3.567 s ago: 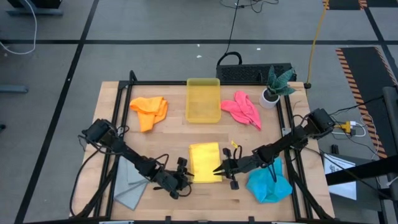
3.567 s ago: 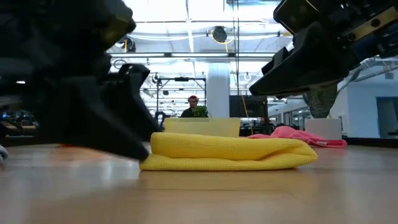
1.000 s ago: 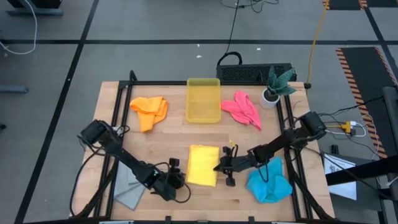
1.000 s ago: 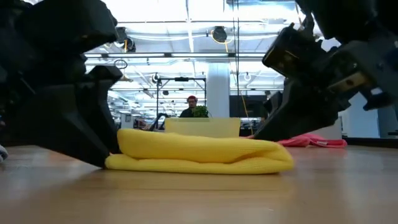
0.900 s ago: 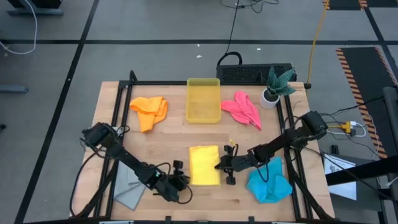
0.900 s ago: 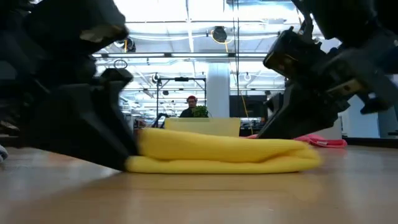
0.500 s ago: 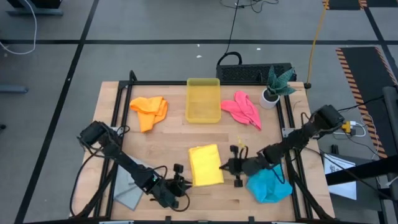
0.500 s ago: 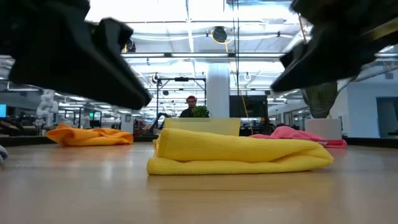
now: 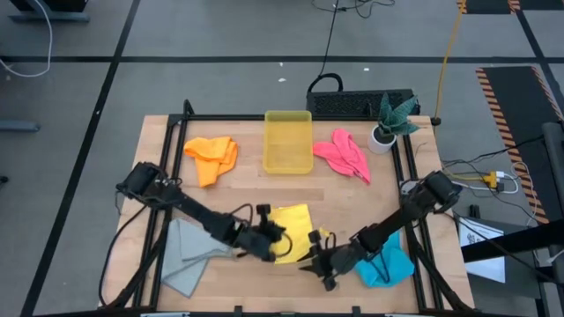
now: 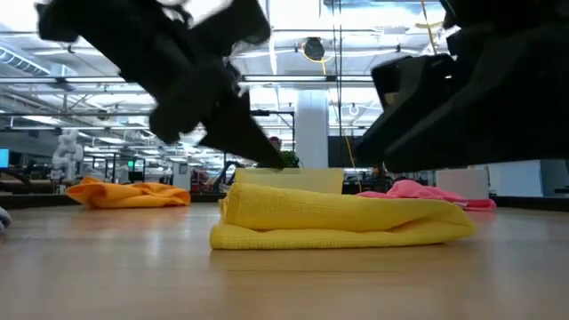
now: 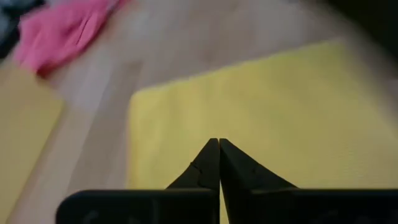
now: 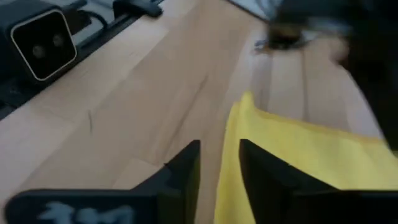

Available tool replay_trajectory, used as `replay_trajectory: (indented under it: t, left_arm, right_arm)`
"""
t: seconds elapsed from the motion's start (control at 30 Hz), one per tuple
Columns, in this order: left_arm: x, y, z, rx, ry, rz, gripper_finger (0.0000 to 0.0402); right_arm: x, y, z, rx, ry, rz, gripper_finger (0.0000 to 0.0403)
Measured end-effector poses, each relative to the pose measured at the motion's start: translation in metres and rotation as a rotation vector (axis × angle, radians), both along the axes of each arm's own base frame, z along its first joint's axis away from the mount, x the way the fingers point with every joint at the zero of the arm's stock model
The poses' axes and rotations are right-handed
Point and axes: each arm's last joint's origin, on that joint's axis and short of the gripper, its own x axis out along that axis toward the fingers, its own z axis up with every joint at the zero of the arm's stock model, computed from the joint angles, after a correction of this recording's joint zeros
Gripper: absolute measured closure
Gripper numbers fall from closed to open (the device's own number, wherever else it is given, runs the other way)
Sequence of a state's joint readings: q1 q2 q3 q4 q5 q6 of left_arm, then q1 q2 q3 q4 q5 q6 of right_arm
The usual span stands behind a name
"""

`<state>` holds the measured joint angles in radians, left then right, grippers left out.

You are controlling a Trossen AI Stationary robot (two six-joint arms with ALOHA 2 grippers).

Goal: Fold microfiber towels
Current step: Fold the yellow microfiber towel

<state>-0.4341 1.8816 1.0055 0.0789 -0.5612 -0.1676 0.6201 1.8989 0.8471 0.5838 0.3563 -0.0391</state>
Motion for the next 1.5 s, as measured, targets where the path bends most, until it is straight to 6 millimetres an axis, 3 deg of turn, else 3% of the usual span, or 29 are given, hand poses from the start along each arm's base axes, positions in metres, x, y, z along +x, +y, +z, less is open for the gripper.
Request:
replay_trajectory:
  t: [0.23, 0.43, 0.67, 0.9, 1.07, 1.27, 1.5]
  left_arm:
    - [0.0, 0.026, -0.009, -0.037, 0.096, 0.107, 0.0392]
    - [-0.008, 0.029, -0.018, -0.036, 0.117, 0.135, 0.0388]
    - [-0.015, 0.033, -0.026, -0.034, 0.128, 0.175, 0.0397]
    - [-0.016, 0.034, -0.027, -0.03, 0.123, 0.187, 0.0382]
    - [-0.015, 0.036, -0.027, -0.043, 0.114, 0.203, 0.0396]
    - [-0.015, 0.036, -0.026, -0.042, 0.114, 0.202, 0.0385]
    - [-0.014, 0.028, -0.019, -0.049, 0.059, 0.177, 0.0398]
  right_arm:
    - [0.009, 0.006, -0.007, -0.086, 0.065, 0.014, 0.0254]
    - [0.014, -0.001, -0.019, -0.123, 0.092, -0.002, 0.0269]
    - [0.014, 0.003, -0.012, -0.125, 0.042, 0.026, 0.0278]
    - [0.019, -0.005, -0.016, -0.125, 0.06, -0.01, 0.0242]
    - [0.022, -0.01, -0.021, -0.132, 0.069, -0.028, 0.0228]
    - [0.025, -0.016, -0.022, -0.117, 0.089, -0.054, 0.0264]
    - [0.022, -0.016, -0.024, -0.151, 0.104, -0.064, 0.0369]
